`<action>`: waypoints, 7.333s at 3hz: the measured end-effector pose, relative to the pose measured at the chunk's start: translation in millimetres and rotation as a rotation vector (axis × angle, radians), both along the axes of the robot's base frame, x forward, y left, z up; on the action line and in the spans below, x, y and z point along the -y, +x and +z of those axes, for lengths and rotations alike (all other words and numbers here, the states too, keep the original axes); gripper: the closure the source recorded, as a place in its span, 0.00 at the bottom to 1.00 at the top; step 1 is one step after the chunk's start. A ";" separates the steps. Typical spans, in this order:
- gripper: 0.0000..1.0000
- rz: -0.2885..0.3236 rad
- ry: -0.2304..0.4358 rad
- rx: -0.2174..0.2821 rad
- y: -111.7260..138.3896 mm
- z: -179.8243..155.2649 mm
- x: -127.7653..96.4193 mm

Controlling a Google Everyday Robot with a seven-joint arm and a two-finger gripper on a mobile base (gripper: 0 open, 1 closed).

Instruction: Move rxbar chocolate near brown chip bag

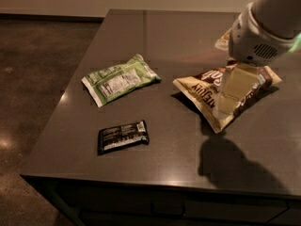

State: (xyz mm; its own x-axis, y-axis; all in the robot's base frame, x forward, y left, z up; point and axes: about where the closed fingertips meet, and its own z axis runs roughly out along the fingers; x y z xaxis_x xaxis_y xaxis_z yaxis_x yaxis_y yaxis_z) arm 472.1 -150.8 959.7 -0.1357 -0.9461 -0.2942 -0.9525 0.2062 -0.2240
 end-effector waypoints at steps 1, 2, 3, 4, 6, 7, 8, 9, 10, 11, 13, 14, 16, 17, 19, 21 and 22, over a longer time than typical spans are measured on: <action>0.00 0.066 0.039 -0.036 8.6 -14.7 -36.3; 0.00 0.138 0.061 -0.083 2.4 -35.0 -68.8; 0.00 0.215 0.055 -0.072 -12.4 -53.4 -102.1; 0.00 0.284 0.042 -0.053 -26.2 -76.6 -131.7; 0.00 0.364 0.027 -0.076 -37.8 -106.5 -171.1; 0.00 0.394 0.017 -0.112 -37.0 -118.0 -180.0; 0.00 0.418 0.008 -0.138 -36.3 -126.7 -185.5; 0.18 0.436 -0.001 -0.152 -36.2 -131.6 -187.8; 0.41 0.430 -0.004 -0.158 -35.1 -131.0 -184.8; 0.64 0.423 -0.002 -0.158 -33.7 -127.0 -182.9; 1.00 0.353 0.009 -0.163 -20.7 -115.4 -167.3; 1.00 0.262 0.036 -0.170 -0.8 -100.2 -148.1; 1.00 0.084 0.042 -0.117 62.4 -70.0 -101.5; 1.00 0.016 0.017 -0.077 93.3 -55.5 -75.4; 0.97 -0.126 -0.091 -0.050 140.8 -45.0 -24.3; 0.52 -0.203 -0.164 -0.070 153.7 -53.5 5.0; 0.28 -0.211 -0.175 -0.075 150.4 -54.0 13.1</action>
Offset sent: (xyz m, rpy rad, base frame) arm -0.0078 0.1072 -0.0638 0.0851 0.1551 0.2286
